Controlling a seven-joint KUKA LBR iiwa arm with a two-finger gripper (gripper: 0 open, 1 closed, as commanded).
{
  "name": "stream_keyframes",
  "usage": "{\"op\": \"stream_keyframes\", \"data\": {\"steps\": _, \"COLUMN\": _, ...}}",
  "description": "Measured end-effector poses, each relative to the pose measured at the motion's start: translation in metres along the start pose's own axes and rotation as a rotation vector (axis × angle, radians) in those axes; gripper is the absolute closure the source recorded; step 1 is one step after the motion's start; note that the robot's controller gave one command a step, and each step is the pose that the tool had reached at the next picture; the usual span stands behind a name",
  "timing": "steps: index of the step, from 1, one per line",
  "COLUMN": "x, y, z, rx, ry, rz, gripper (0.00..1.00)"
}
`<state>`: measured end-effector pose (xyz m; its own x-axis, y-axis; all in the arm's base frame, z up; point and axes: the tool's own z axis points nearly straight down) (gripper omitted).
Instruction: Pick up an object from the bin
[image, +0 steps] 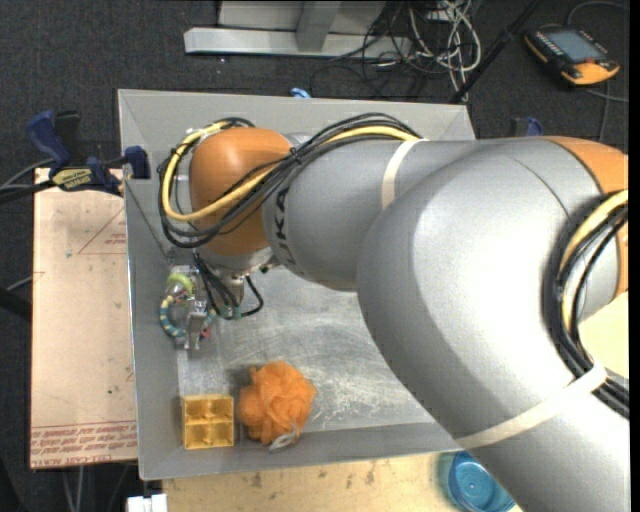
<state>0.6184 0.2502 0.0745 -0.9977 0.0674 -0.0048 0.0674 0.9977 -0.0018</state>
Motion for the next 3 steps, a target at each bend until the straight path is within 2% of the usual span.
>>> {"op": "stream_keyframes", "data": {"steps": 3, "x": 0.0000, "y": 0.0000, "z": 0.0000, "rx": 0.000, "ry": 0.000, "rz": 0.000, "gripper": 1.00}}
